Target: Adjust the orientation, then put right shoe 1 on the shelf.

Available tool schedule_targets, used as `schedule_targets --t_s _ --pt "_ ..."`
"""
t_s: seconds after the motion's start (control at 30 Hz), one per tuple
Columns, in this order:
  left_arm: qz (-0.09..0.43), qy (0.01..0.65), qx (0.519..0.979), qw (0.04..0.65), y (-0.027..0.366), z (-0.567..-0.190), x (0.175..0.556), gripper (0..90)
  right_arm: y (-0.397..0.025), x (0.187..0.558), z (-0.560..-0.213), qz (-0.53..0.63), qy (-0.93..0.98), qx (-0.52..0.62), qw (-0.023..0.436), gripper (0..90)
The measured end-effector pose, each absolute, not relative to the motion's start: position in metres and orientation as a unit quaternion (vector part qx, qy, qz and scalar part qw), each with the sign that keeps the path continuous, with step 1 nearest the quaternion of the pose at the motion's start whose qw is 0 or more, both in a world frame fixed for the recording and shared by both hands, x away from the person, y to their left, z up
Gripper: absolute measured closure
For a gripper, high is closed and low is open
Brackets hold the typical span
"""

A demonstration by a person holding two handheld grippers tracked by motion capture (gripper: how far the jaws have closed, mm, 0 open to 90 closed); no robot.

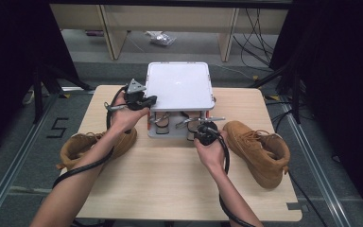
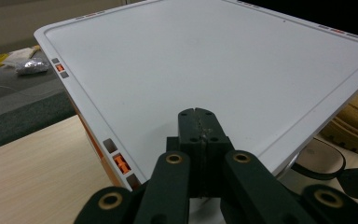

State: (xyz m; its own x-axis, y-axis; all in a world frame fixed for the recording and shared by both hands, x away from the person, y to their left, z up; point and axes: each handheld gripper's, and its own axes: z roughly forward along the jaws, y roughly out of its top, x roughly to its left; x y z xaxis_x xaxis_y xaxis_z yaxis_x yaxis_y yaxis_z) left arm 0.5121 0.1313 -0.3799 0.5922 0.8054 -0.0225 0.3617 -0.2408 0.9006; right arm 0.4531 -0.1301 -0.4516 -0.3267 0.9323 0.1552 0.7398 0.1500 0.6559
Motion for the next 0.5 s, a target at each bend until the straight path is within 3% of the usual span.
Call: schedule_targets --t_s 0.5 --pt "0.231 0.39 0.751 0.479 0.1311 -0.38 0.5119 89.6 -0.1306 0.4615 -0.4535 0.333 0.74 0.564 0.155 90.0"
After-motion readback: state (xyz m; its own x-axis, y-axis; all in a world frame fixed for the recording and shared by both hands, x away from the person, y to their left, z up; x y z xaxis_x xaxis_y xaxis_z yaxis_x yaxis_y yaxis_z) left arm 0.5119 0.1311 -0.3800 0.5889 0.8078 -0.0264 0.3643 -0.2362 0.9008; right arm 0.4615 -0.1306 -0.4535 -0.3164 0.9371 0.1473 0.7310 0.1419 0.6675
